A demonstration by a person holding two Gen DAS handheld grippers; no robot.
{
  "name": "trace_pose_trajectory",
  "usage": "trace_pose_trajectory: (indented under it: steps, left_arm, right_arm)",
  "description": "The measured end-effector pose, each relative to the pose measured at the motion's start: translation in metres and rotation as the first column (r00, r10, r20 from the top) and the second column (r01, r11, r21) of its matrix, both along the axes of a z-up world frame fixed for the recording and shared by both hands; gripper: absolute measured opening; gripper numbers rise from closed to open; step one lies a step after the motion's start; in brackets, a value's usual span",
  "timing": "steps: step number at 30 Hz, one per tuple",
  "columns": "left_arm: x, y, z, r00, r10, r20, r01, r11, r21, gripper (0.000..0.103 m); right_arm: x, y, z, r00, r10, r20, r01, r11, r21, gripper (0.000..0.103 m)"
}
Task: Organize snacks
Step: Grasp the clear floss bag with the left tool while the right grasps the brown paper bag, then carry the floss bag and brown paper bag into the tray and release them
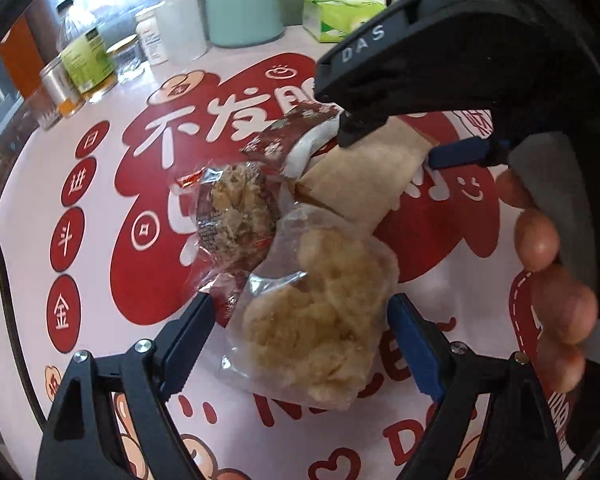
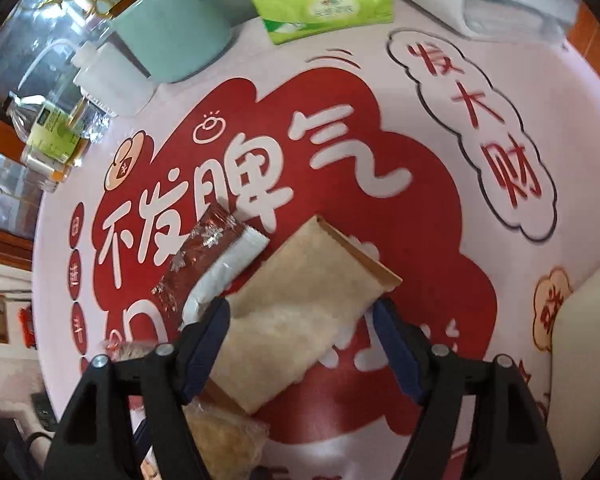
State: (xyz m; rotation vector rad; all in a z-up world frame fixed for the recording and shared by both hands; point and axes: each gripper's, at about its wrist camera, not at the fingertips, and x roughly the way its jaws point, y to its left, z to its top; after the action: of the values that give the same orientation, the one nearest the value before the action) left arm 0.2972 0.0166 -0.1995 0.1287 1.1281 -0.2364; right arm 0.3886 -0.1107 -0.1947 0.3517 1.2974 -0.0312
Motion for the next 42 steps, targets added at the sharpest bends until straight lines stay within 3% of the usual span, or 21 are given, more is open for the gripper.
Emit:
trace_pose_trajectory:
  steps: [6,9,13,15,21,28,33,42]
  left_arm:
    - [-0.004,0.016,-0.008,0.998,0.056,-0.020,-0.056,0.998,-0.015,0.087]
    - [-0.006,0.026,-0.007,0.995,0.100,-0.009,-0.100,0.995,0.001,0.087]
    - [-0.003,0.041,-0.005,0.988,0.153,-0.005,-0.153,0.988,0.006,0.079]
    - [-0.002,0.045,-0.005,0.988,0.154,-0.002,-0.154,0.988,0.015,0.071]
    - [-0.002,0.050,-0.003,0.988,0.152,-0.004,-0.152,0.988,-0.004,0.057]
    - [-0.017,0.048,0.003,0.987,0.164,-0.001,-0.164,0.986,-0.023,0.054]
    - [-0.035,0.040,0.023,0.987,0.158,0.023,-0.157,0.987,-0.039,0.053]
    - [-0.059,-0.004,0.086,0.981,0.146,0.126,-0.139,0.988,-0.067,0.052]
  right_arm:
    - [0.008,0.024,-0.005,0.996,0.086,0.002,-0.085,0.991,-0.100,0.092]
    - [0.006,0.034,-0.008,0.989,0.150,-0.003,-0.148,0.975,-0.167,0.092]
    - [-0.004,0.039,-0.008,0.979,0.203,0.003,-0.197,0.952,-0.232,0.081]
    - [-0.010,0.034,-0.004,0.978,0.211,0.003,-0.204,0.951,-0.233,0.066]
    - [-0.034,0.020,-0.002,0.978,0.208,-0.008,-0.204,0.952,-0.226,0.061]
    - [-0.081,0.000,0.002,0.981,0.192,0.013,-0.189,0.976,-0.106,0.059]
    - [-0.111,-0.017,0.016,0.985,0.157,0.069,-0.158,0.987,0.007,0.059]
    - [-0.163,-0.045,0.079,0.965,0.117,0.235,-0.148,0.982,0.116,0.059]
